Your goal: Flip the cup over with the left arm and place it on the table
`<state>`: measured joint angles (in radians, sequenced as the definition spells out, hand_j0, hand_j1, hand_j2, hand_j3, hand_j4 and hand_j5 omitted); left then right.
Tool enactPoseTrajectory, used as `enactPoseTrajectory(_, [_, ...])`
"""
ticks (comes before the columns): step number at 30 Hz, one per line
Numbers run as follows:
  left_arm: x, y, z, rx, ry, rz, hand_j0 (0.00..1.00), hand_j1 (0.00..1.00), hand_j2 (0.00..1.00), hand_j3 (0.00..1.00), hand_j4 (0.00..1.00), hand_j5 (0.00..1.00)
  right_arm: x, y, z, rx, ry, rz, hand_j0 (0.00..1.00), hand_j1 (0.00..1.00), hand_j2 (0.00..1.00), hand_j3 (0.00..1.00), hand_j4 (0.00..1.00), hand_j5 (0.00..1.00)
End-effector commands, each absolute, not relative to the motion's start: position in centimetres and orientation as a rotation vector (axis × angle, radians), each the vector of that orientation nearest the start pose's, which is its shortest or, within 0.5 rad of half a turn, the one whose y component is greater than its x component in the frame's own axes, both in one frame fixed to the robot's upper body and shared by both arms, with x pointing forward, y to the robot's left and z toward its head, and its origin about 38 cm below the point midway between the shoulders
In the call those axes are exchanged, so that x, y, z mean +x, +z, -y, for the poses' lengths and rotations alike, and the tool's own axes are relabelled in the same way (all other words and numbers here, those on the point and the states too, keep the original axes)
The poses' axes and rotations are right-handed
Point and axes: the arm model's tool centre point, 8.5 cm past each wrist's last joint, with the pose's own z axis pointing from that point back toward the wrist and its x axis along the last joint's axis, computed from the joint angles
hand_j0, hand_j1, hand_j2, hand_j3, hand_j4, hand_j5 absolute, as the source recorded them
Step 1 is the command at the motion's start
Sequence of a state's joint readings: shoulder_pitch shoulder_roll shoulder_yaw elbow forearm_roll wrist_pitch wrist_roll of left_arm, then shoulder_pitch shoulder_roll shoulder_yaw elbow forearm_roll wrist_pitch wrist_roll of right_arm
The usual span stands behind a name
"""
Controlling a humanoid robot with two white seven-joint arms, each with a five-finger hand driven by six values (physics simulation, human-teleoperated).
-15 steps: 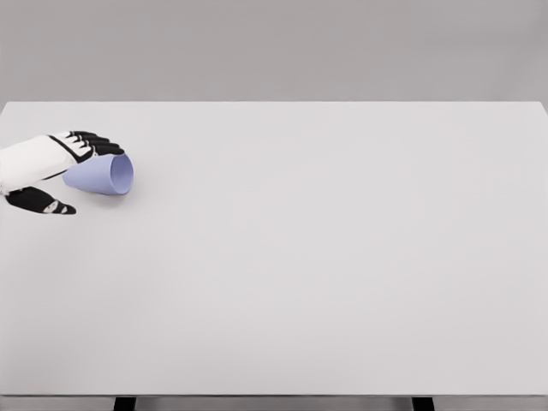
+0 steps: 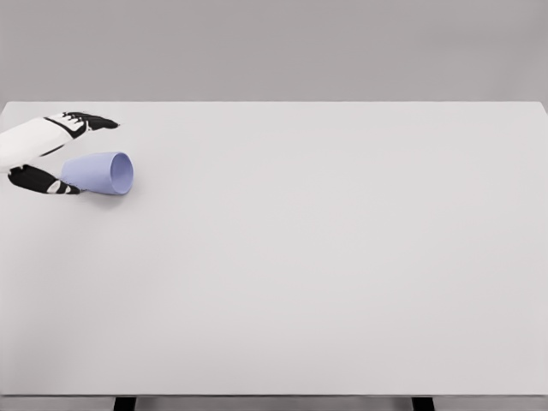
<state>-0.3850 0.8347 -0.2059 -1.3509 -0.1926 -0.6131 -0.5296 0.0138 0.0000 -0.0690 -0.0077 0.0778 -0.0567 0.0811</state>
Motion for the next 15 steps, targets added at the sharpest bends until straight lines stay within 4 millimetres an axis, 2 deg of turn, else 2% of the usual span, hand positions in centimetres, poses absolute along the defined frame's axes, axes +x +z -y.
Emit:
enactPoseTrajectory(1, [40.8, 22.7, -43.5, 0.417, -1.609, 1.458, 1.0, 1.0, 1.0, 1.0, 1.0, 1.0, 0.0, -26.2, 26.5, -0.006, 0.013, 0.05, 1.0, 1.0, 1.0, 1.0, 1.0, 1.0])
enactPoseTrajectory(3, [41.0, 21.6, -42.9, 0.343, -1.61, 1.441, 1.0, 1.0, 1.0, 1.0, 1.0, 1.0, 0.0, -26.2, 26.5, -0.006, 0.013, 0.05, 1.0, 1.0, 1.0, 1.0, 1.0, 1.0])
enactPoseTrajectory(4, [41.3, 21.8, -43.4, 0.353, -1.603, 1.432, 1.0, 1.0, 1.0, 1.0, 1.0, 1.0, 0.0, -26.2, 26.5, -0.006, 0.013, 0.05, 1.0, 1.0, 1.0, 1.0, 1.0, 1.0])
enactPoseTrajectory(8, [42.0, 19.8, -42.5, 0.309, -1.609, 1.358, 1.0, 1.0, 1.0, 1.0, 1.0, 1.0, 0.0, -26.2, 26.5, -0.006, 0.012, 0.051, 1.0, 1.0, 1.0, 1.0, 1.0, 1.0])
enactPoseTrajectory(12, [42.4, 19.2, -42.0, 0.321, -1.621, 1.331, 1.0, 1.0, 1.0, 1.0, 1.0, 1.0, 0.0, -26.2, 26.5, -0.006, 0.013, 0.05, 1.0, 1.0, 1.0, 1.0, 1.0, 1.0])
enactPoseTrajectory(15, [43.7, 19.4, -41.7, 0.337, -1.584, 1.349, 1.0, 1.0, 1.0, 1.0, 1.0, 1.0, 0.0, -26.2, 26.5, -0.006, 0.012, 0.05, 1.0, 1.0, 1.0, 1.0, 1.0, 1.0])
